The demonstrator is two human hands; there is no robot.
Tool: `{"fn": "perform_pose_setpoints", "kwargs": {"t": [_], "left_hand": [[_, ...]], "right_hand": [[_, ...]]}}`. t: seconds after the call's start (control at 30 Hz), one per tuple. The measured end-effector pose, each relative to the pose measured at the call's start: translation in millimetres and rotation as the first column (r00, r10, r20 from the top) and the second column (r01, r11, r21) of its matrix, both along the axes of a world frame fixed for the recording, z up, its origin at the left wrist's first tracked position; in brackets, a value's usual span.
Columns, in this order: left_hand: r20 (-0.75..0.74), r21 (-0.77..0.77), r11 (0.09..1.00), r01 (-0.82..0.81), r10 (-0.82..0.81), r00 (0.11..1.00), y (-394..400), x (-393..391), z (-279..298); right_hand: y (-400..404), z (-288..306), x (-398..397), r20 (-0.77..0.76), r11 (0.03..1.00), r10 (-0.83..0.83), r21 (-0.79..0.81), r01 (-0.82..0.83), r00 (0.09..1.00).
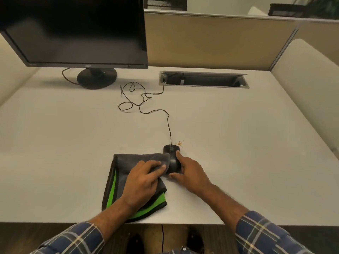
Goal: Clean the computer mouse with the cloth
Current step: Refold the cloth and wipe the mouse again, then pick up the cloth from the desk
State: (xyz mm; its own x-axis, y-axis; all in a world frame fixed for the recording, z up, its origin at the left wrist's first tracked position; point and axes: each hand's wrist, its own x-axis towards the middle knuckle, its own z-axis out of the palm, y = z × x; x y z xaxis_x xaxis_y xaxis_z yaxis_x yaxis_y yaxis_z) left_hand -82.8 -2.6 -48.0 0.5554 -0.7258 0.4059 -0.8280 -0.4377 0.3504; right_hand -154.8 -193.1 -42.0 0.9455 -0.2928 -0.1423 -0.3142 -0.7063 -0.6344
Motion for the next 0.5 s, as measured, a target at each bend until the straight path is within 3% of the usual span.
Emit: {"fn": "perform_pose_setpoints", "kwargs": {"t": [0.07,0.33,0.5], "left_hand": [[-0.019,0.047,0.997,0.056,-0.055,0.998,-4,-2,4],[-0.051,0.089,0.995,-0.04,0.044,0.998,4,3,5],[-0.05,-0.049,0.989,-0.138,0.136,0.989,9,17,19]], "right_hand": [[-1,-1,0,-0.007,1.0,-0.001,0.005,0.001,1.0],[1,-3,-1,-0.065,0.994,0.022,-0.106,-0.028,0.998],[0,-2,-5,-0.083,0.992,0.0,-0.125,-0.01,0.997]]}}
